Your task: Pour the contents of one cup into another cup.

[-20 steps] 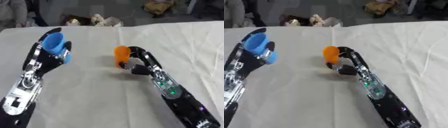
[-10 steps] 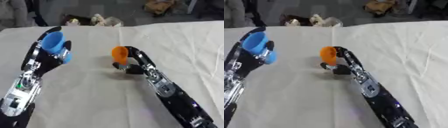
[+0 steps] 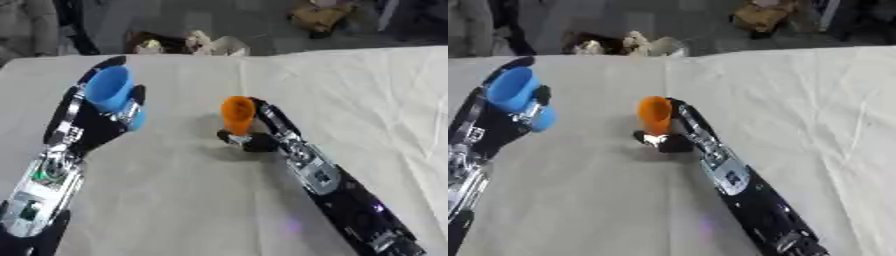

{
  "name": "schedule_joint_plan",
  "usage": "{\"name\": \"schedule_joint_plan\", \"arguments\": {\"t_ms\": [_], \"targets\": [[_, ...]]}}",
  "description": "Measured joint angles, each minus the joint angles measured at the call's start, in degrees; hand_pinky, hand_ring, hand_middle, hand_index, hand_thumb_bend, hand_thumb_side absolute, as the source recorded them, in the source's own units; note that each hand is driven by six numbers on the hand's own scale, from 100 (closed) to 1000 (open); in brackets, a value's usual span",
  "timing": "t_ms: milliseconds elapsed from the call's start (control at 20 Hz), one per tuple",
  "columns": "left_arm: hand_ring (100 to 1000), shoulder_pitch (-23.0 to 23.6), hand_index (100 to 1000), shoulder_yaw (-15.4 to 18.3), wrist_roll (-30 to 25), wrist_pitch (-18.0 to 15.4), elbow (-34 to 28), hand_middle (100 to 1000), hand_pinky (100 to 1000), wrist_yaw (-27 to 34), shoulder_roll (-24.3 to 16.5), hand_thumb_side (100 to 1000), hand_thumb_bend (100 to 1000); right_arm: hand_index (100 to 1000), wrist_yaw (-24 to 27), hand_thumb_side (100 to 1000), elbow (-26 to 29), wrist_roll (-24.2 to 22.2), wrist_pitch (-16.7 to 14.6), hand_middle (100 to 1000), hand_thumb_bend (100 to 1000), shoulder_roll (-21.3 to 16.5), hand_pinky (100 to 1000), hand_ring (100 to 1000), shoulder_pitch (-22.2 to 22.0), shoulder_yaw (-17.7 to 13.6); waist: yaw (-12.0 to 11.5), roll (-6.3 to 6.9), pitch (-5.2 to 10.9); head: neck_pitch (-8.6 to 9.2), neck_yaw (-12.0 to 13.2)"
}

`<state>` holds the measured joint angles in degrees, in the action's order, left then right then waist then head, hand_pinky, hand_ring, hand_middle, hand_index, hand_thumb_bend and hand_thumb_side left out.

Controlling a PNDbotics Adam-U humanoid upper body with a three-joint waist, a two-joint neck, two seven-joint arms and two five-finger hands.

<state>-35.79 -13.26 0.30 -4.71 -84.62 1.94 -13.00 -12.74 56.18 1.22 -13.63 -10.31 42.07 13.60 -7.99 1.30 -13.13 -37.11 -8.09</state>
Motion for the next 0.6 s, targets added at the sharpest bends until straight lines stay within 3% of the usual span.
{"name": "schedule_joint_plan", "arguments": {"t_ms": [200,450,600], "targets": [[595,0.0,889,-0.3,-0.1,0.1,0.0,486,100,0.0,0.3,303,100,702,-0.3,333,-0.4,1.0,-0.2,519,406,0.2,774,583,0.5,-0.2,-0.2,0.0,-0.02,0.2,0.0],[596,0.0,889,-0.3,-0.2,0.1,0.0,486,100,0.0,0.4,305,100,621,-0.4,327,-0.4,2.2,-0.1,454,307,0.7,744,524,0.6,-0.1,-0.2,0.0,-0.08,0.41,0.0],[596,0.0,889,-0.3,-0.2,0.1,0.0,486,100,0.0,0.4,305,100,537,-0.4,268,-0.4,3.1,0.0,385,160,0.9,701,464,0.6,-0.1,-0.1,-0.01,-0.09,0.41,0.0]]}}
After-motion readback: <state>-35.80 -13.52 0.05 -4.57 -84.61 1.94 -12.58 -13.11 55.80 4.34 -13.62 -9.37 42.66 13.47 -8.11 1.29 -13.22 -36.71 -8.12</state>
